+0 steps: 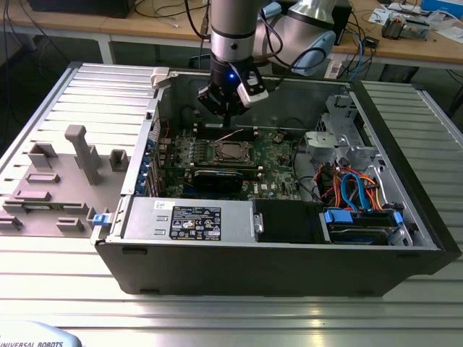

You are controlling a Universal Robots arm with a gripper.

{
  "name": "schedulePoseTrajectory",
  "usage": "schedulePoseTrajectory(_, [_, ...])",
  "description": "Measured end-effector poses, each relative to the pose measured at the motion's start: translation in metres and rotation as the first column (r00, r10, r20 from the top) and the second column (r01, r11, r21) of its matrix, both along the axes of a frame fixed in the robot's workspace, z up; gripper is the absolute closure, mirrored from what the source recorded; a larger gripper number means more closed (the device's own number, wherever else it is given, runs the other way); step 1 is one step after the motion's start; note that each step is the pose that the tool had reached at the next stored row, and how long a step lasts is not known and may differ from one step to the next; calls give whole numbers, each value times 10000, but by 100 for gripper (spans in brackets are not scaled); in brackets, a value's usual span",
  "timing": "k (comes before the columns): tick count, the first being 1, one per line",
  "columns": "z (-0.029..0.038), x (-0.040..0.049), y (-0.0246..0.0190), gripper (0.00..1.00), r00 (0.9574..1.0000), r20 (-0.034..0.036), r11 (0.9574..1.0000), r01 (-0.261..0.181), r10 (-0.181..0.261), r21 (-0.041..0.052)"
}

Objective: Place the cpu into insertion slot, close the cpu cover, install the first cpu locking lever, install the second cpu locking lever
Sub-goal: 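Install the first cpu locking lever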

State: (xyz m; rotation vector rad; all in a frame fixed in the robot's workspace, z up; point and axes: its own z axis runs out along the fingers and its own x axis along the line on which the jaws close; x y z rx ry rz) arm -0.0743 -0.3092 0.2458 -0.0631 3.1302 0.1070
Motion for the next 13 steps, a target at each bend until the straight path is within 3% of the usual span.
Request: schedulePoseTrajectory(13, [-80, 87, 0, 89, 10000, 28, 10000, 0, 0, 1])
